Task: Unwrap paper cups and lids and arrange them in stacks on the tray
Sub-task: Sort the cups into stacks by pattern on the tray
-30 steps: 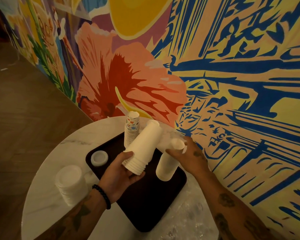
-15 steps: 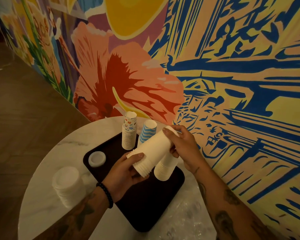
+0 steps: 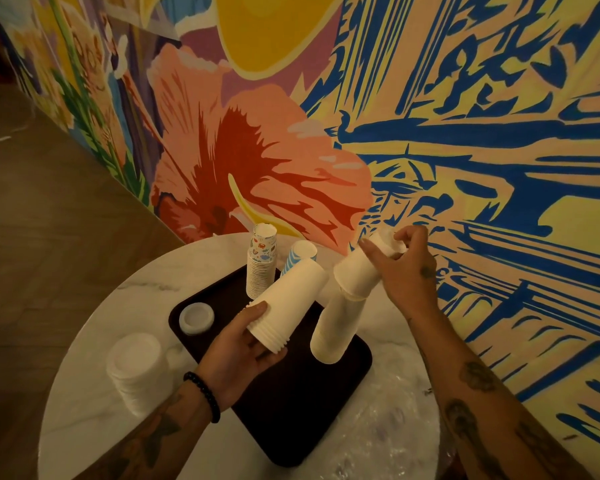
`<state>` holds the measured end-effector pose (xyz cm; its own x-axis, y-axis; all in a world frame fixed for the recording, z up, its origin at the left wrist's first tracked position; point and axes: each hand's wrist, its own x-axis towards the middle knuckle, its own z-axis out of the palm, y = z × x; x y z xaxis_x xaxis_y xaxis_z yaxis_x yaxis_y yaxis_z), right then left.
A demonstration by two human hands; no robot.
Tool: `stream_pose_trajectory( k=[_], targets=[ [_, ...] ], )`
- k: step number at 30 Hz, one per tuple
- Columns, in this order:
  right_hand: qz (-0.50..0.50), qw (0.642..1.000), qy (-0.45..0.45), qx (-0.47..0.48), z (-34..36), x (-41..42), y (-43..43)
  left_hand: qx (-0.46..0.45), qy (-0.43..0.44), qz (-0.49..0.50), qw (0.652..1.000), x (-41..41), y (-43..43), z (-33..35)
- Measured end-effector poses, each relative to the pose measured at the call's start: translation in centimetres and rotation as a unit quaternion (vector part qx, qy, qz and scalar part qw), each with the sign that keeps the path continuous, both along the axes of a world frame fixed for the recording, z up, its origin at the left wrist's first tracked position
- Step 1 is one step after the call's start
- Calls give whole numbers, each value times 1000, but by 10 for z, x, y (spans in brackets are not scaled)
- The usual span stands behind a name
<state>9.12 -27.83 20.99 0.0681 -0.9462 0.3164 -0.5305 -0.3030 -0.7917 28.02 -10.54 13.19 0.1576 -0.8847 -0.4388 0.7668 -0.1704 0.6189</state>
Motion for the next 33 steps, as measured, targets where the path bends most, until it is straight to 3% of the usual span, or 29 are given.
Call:
stream_pose_trajectory(
  k=[9,11,13,16,19,22,25,33],
  targets=[
    [64,970,217,89,-59,2,10,7,13,10,1000,3,1,-2],
    [72,966,232,93,-66,-2,12,3,13,6,1000,3,2,-3],
    [61,977,188,82,-65,-3,14,3,14,2,1000,3,2,-2],
    [66,993,43,88,-53,2,24,7,6,-9,1000,0,1,-3],
    [119,964,-102,215,-38,13,39,3,-22,-18,1000,-6,-2,-5],
    [161,931,-148,293,-41,20,49,-12,-78,-11,997,-13,-4,-3],
    [138,927,-172,303,-49,23,51,-22,-115,-5,993,-17,-5,-1],
    [99,930,-225,275,-35,18,45,6,-47,-41,998,-10,-2,-5]
  ],
)
